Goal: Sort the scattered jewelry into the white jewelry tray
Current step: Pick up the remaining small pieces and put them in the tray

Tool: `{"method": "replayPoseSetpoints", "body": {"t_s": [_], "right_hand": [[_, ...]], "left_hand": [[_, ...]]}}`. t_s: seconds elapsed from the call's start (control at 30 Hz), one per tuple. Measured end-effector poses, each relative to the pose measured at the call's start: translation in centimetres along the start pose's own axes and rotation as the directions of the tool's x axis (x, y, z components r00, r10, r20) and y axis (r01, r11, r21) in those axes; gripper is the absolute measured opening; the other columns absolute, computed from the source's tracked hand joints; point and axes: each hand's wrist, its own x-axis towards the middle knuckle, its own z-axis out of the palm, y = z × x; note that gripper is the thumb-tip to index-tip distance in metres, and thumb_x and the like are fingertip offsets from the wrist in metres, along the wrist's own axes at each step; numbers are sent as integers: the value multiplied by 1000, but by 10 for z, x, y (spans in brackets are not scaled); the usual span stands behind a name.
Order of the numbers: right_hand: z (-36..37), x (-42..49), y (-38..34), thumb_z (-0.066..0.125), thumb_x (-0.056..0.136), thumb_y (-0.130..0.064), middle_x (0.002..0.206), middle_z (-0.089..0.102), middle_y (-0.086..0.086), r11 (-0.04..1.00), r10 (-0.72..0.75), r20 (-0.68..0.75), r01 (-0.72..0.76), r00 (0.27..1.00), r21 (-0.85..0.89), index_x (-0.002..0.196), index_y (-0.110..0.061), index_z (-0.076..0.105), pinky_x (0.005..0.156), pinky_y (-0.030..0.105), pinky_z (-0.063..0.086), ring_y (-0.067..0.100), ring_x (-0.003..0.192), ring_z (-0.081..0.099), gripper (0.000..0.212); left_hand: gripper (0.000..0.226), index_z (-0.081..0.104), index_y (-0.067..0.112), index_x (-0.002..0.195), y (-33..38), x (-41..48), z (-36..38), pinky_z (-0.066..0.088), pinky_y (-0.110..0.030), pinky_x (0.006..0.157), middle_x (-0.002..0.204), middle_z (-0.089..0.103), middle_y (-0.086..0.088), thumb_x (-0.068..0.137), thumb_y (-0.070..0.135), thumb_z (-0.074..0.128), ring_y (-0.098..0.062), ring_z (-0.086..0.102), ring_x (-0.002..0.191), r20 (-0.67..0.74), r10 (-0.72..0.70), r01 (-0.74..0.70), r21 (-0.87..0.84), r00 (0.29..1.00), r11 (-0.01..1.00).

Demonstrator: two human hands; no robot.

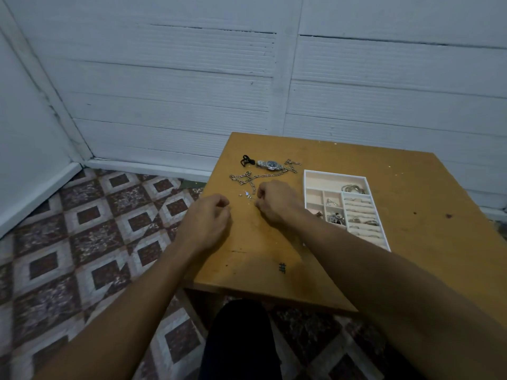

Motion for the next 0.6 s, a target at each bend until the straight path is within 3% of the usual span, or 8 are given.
{"method": "replayPoseSetpoints", "body": {"t_s": [0.2, 0.4, 0.47, 0.6], "right_hand": [[-1, 8, -14, 49, 92, -20, 104, 63, 8, 994, 107, 140, -105, 984, -21, 101, -15, 61, 88, 42, 51, 27, 99, 57, 15], [-3, -6, -13, 43, 96, -20, 118, 57, 13, 976, -20, 121, 45, 992, -213, 120, -7, 51, 89, 41, 45, 31, 108, 53, 28], [-4, -10, -10, 41, 97, -18, 112, 59, 13, 985, -49, 109, 66, 993, -159, 117, -7, 48, 81, 39, 46, 29, 99, 55, 24], [-12, -16, 0, 41, 98, -22, 90, 58, 9, 989, -83, 136, 65, 987, 133, 103, -11, 47, 63, 35, 41, 23, 78, 52, 13]], "left_hand": [[26, 62, 17, 116, -12, -9, 10, 40, -27, 87, 113, 62, 0, 96, 28, 49, -14, 51, 107, 42, 115, -118, 95, 993, 988], [27, 62, 17, 116, -10, -11, 13, 37, -26, 88, 115, 63, -1, 95, 27, 50, -13, 51, 108, 29, 139, -141, 76, 990, 987], [27, 62, 17, 117, -9, -12, 13, 35, -25, 87, 116, 63, -1, 95, 27, 50, -14, 50, 109, 20, 129, -130, 69, 991, 989], [28, 61, 17, 120, -4, -13, 12, 33, -23, 89, 120, 61, 0, 95, 27, 50, -14, 49, 114, 10, 111, -111, 30, 994, 993]]}}
